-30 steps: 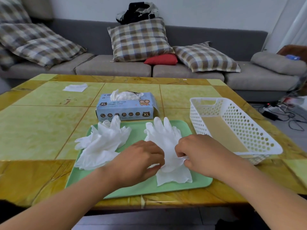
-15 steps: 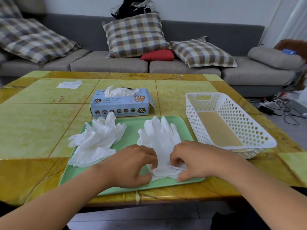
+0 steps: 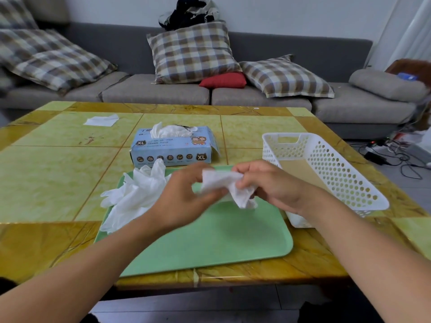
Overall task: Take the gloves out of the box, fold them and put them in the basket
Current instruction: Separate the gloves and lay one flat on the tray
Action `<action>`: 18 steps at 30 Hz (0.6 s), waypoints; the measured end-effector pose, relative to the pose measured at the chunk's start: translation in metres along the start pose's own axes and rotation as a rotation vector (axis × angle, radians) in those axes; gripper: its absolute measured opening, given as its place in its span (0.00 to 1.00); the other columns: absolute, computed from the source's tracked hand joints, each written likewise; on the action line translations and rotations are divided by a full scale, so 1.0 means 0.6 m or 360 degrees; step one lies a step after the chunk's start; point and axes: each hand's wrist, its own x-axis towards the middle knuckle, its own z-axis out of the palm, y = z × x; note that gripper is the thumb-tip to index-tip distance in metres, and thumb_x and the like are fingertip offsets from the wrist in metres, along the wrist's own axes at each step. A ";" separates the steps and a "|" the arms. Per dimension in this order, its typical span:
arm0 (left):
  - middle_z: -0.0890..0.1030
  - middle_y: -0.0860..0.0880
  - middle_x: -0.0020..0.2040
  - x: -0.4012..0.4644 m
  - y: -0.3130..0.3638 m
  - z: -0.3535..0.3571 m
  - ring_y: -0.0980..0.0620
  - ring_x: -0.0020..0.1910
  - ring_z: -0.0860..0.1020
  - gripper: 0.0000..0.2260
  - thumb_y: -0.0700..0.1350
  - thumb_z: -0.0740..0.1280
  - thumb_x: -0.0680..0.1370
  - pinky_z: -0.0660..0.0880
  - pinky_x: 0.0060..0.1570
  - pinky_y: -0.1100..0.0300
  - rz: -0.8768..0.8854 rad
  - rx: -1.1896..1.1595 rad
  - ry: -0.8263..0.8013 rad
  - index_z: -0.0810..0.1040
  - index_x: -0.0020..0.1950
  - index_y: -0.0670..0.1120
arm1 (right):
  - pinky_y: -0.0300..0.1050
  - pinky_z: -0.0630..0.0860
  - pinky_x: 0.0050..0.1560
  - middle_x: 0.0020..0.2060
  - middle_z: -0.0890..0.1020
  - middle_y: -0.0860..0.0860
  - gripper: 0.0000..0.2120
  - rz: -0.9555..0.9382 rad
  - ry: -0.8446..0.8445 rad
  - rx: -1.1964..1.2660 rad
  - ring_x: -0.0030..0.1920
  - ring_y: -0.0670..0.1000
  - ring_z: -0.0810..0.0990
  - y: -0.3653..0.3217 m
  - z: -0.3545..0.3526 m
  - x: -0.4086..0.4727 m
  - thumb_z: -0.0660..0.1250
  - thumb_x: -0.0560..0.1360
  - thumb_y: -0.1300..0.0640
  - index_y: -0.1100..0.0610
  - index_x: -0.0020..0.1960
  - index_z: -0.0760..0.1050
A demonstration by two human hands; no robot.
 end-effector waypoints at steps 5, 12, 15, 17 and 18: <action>0.86 0.48 0.41 0.042 0.066 -0.037 0.50 0.40 0.84 0.10 0.53 0.75 0.74 0.80 0.43 0.52 -0.0535 -0.0676 0.0203 0.85 0.45 0.46 | 0.52 0.75 0.61 0.56 0.82 0.53 0.23 -0.0274 0.0065 0.0742 0.56 0.54 0.80 -0.023 -0.001 -0.003 0.73 0.71 0.44 0.55 0.61 0.80; 0.87 0.47 0.44 0.034 0.095 -0.048 0.45 0.43 0.86 0.08 0.48 0.75 0.76 0.83 0.48 0.42 -0.0543 -0.0606 0.0356 0.84 0.51 0.45 | 0.55 0.77 0.63 0.57 0.85 0.59 0.26 -0.0182 0.0336 0.0739 0.58 0.59 0.83 -0.048 0.063 -0.027 0.78 0.68 0.45 0.59 0.60 0.82; 0.87 0.47 0.45 0.042 0.116 -0.051 0.46 0.44 0.86 0.07 0.47 0.74 0.76 0.83 0.45 0.50 -0.0530 -0.0651 0.0276 0.84 0.51 0.45 | 0.57 0.78 0.61 0.53 0.86 0.61 0.12 -0.0182 0.0603 0.0718 0.53 0.59 0.84 -0.075 0.052 -0.030 0.69 0.78 0.54 0.61 0.57 0.83; 0.87 0.46 0.46 0.064 0.137 -0.058 0.48 0.45 0.86 0.08 0.48 0.71 0.78 0.82 0.44 0.55 -0.0553 -0.0764 0.0202 0.84 0.52 0.45 | 0.58 0.79 0.60 0.55 0.85 0.63 0.14 -0.0177 0.0621 0.0684 0.54 0.61 0.83 -0.099 0.021 -0.037 0.67 0.80 0.57 0.66 0.60 0.81; 0.87 0.46 0.47 0.081 0.148 -0.062 0.48 0.45 0.86 0.09 0.49 0.70 0.79 0.82 0.44 0.56 -0.0555 -0.0813 0.0171 0.85 0.52 0.45 | 0.57 0.79 0.60 0.55 0.84 0.63 0.15 -0.0177 0.0624 0.0633 0.56 0.61 0.83 -0.112 0.001 -0.041 0.67 0.81 0.57 0.67 0.61 0.80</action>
